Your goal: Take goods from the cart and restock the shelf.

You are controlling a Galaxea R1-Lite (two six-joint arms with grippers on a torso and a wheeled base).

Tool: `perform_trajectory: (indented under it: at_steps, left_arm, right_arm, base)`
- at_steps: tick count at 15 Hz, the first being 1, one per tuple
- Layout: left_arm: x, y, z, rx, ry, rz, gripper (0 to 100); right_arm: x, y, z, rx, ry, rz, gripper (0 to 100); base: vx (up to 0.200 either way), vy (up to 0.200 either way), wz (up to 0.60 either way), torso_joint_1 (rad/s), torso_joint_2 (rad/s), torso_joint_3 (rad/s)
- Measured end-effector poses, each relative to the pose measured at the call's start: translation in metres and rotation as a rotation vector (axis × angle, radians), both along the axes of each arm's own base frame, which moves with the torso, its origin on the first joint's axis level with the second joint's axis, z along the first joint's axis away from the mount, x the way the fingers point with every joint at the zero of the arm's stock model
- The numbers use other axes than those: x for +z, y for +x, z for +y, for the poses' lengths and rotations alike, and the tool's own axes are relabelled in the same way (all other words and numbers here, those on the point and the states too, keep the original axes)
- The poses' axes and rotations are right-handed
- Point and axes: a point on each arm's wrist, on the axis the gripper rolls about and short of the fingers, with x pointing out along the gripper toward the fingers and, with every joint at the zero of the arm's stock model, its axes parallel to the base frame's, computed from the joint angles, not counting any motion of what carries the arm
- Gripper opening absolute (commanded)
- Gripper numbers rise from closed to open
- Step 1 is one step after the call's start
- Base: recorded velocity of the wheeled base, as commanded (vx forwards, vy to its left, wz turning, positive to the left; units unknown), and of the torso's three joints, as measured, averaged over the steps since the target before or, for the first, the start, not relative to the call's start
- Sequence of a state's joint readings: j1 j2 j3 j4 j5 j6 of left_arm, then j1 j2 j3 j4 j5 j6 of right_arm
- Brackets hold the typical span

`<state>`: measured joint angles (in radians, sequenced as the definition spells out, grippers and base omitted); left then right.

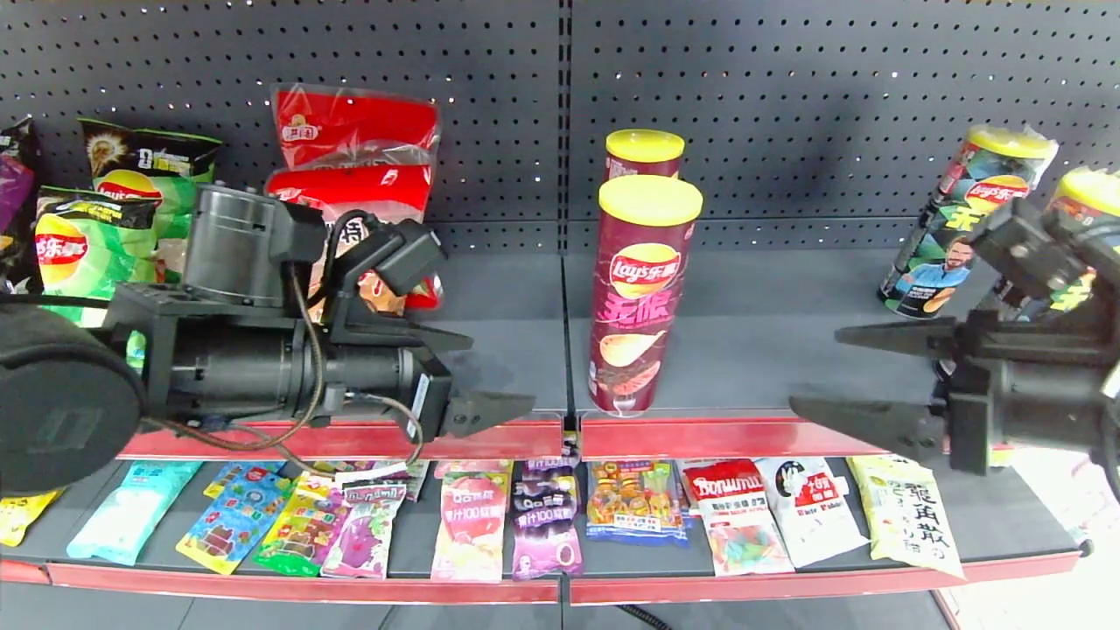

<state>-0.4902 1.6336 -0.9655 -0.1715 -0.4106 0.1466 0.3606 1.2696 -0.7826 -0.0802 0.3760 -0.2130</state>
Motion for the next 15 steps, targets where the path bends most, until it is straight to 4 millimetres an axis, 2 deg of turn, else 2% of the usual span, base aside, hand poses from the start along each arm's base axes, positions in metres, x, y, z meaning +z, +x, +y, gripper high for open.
perform_trajectory:
  at_steps: [3, 5, 9, 15]
  left_arm:
    - [-0.005, 0.023, -0.013, 0.032, 0.023, -0.004, 100]
    - [-0.011, 0.032, -0.019, 0.048, 0.038, 0.002, 100]
    - [-0.020, 0.047, -0.029, 0.034, 0.064, -0.004, 100]
    - [-0.030, 0.059, -0.041, 0.020, 0.074, 0.006, 100]
  right_arm:
    - [-0.007, -0.043, -0.016, -0.030, 0.062, 0.011, 100]
    - [-0.005, -0.056, -0.021, -0.040, 0.082, -0.016, 100]
    - [-0.002, -0.065, -0.025, -0.044, 0.092, -0.047, 100]
    - [0.000, -0.066, -0.025, -0.044, 0.098, -0.058, 100]
  base:
    - [0.000, 0.000, 0.00, 0.000, 0.00, 0.000]
    - [0.000, 0.000, 0.00, 0.000, 0.00, 0.000]
    - [0.000, 0.000, 0.00, 0.000, 0.00, 0.000]
    - [0.000, 0.000, 0.00, 0.000, 0.00, 0.000]
